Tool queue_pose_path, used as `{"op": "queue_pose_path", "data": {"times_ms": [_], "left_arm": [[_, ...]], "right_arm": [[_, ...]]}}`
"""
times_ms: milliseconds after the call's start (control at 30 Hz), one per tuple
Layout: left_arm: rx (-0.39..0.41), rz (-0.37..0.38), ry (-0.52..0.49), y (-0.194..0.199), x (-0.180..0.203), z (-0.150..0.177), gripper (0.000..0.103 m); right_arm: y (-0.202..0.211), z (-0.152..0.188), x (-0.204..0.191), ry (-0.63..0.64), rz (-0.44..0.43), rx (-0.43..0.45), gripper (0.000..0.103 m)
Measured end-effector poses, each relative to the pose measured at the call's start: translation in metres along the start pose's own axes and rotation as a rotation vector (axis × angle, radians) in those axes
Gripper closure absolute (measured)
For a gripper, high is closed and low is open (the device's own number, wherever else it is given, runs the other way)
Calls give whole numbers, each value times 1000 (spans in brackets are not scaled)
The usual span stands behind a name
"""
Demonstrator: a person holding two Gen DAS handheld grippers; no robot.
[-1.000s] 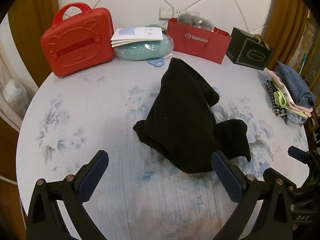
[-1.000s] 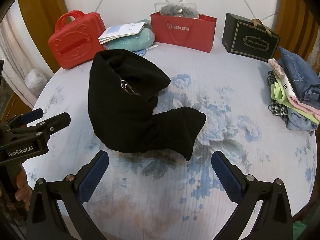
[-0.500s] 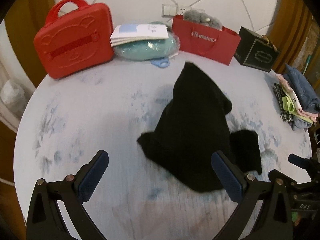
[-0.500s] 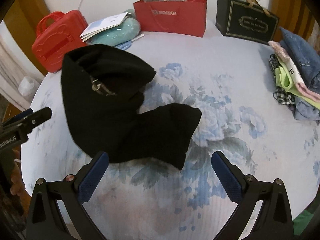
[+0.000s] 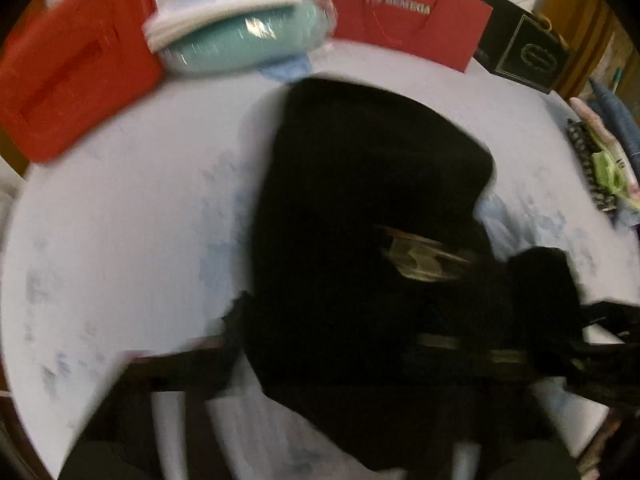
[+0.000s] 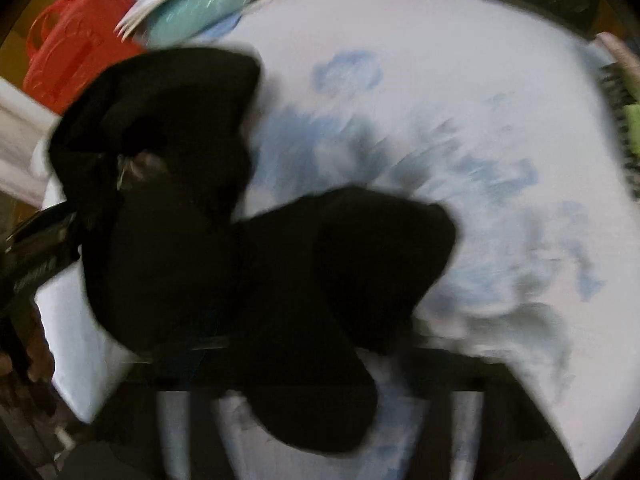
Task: Fold clothes
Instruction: 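Grasp the black T-shirt with the right tool while the left tool grasps it too, then lift and shake the black T-shirt with both tools to unfold it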
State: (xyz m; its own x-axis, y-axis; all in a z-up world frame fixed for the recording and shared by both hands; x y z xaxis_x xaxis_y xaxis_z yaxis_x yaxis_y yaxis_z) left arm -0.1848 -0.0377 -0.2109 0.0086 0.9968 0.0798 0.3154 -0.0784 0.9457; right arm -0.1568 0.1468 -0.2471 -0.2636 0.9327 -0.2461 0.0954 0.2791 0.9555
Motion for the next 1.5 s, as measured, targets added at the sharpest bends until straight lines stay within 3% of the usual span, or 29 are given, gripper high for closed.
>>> {"op": "queue_pose_path", "data": {"times_ms": [67, 167, 400, 433, 500, 533, 567, 600, 633, 833, 967, 1233, 1500], "left_arm": [[25, 25, 31, 16, -10, -5, 83], [107, 14, 62, 57, -25, -17, 88], [337, 8, 91, 181, -42, -29, 89], [361, 13, 97, 196, -43, -27, 80], [409, 24, 111, 227, -45, -23, 47], [426, 4, 118, 233, -48, -21, 16], [443, -30, 115, 235, -53, -16, 14], [437, -55, 111, 230, -55, -12, 14], [411, -67, 108, 220, -57, -7, 14], [179, -74, 143, 131, -78, 34, 14], [69, -83, 199, 85, -99, 58, 14], [11, -156, 296, 57, -148, 66, 14], [-60, -161, 330, 20, -178, 63, 14]], "right_arm": [[8, -4, -9, 49, 8, 32, 88], [43, -20, -21, 83, -15, 136, 93], [213, -50, -57, 160, -32, 582, 94], [236, -47, -61, 165, -35, 635, 94], [265, -40, -59, 143, -20, 701, 93], [275, -37, -56, 123, -7, 723, 88], [278, -32, -50, 103, 7, 729, 64], [269, -27, -41, 78, 23, 702, 45], [261, -21, -32, 54, 39, 675, 19], [203, 13, 21, -78, 125, 500, 18], [169, 15, 37, -91, 132, 414, 18], [122, -28, 34, -27, 93, 317, 18], [66, -82, 12, 54, 47, 204, 18]]}}
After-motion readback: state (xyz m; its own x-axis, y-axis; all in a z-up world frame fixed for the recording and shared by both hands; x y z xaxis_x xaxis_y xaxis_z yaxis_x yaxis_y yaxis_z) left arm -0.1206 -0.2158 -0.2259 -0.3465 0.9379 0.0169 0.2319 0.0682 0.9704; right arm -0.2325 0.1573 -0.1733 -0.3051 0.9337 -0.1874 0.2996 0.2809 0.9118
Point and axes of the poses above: each gripper's, at about its wrist camera, not at the fingertips, and y roughly against the way its jaws point, x to its right, z to its underside, the point moved 9 cm from there along -y, roughly the way its jaws point, and after that the axes turned 3 degrees about -x, right-handed, at the moved point
